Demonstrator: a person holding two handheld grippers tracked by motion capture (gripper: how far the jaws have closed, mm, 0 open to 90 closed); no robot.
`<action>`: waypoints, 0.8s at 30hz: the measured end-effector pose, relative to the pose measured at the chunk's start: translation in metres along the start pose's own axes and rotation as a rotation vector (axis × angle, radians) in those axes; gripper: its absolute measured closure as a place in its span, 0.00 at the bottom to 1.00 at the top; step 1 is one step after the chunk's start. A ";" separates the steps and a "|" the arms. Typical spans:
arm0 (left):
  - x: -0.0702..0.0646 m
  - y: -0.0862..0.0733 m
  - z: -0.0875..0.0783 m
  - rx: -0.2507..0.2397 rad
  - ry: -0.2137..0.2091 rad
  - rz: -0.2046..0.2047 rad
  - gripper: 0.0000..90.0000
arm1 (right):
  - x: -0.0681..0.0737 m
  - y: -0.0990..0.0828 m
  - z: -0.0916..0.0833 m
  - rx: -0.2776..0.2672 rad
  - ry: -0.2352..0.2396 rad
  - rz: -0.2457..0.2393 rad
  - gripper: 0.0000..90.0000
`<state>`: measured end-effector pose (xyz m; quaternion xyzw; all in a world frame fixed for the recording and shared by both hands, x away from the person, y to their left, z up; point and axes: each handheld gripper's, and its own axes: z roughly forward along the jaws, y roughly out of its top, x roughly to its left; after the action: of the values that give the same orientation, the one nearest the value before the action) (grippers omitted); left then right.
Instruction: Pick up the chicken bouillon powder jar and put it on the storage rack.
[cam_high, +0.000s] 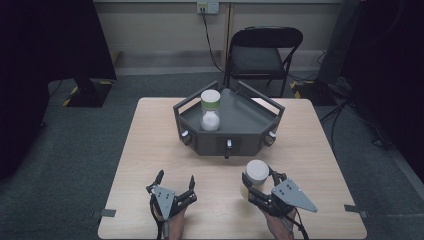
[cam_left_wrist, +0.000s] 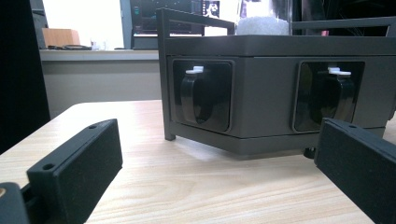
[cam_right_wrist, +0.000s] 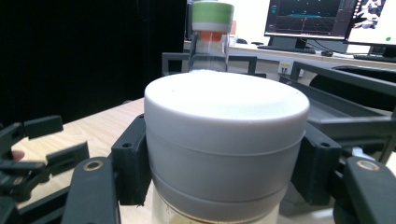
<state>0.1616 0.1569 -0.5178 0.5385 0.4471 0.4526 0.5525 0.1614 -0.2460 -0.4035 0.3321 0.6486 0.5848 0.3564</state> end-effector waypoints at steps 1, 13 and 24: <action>0.000 0.000 0.000 0.000 -0.001 0.000 0.00 | -0.001 0.002 0.002 0.000 0.001 0.001 0.37; 0.000 0.000 0.000 0.000 0.001 0.000 0.00 | -0.020 0.032 0.032 -0.009 -0.010 -0.009 0.37; 0.000 0.000 0.000 0.002 -0.004 0.001 0.00 | -0.034 0.056 0.068 -0.005 -0.043 -0.026 0.37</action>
<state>0.1618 0.1572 -0.5175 0.5400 0.4464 0.4513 0.5527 0.2376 -0.2336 -0.3491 0.3354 0.6434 0.5746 0.3788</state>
